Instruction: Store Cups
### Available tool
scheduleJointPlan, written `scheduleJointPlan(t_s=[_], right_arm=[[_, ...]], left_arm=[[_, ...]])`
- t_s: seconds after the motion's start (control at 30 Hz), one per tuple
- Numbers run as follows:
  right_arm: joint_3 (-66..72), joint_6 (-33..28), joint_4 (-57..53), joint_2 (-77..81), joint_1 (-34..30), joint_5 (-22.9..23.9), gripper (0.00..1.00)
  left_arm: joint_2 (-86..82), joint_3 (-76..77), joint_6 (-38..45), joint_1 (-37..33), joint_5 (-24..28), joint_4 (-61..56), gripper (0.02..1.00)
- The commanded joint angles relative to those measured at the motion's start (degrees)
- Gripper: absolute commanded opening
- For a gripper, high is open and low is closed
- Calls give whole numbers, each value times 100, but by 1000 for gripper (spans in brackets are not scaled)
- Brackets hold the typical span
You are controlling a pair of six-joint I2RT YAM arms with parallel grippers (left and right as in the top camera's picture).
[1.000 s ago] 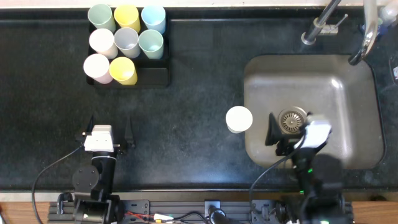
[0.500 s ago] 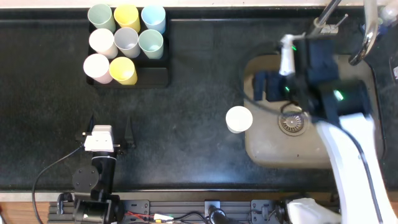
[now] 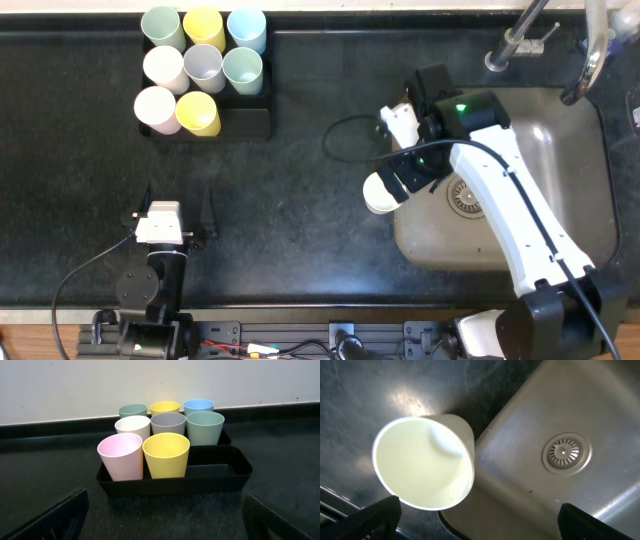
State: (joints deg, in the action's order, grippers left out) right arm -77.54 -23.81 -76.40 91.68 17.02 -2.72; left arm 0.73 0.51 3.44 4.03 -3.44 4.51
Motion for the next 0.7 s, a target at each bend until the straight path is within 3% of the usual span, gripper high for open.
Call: scheduleJointPlan(t_s=[0.03,0.57,0.67,0.7], right_arm=[[319,-457,229,-15,-33,-42,998],[356,-452,691,647,-129,-2,993],[356,-446,675,647,-129,-72,840],[356,-407,658,647,-122,-83,634]], left_arm=[[-57,-4,107,17,37,15,998],[-57,-4,107,17,37,15,998],[-57,-4,107,17,37,15,998],[-57,-4,107,17,37,15,998]])
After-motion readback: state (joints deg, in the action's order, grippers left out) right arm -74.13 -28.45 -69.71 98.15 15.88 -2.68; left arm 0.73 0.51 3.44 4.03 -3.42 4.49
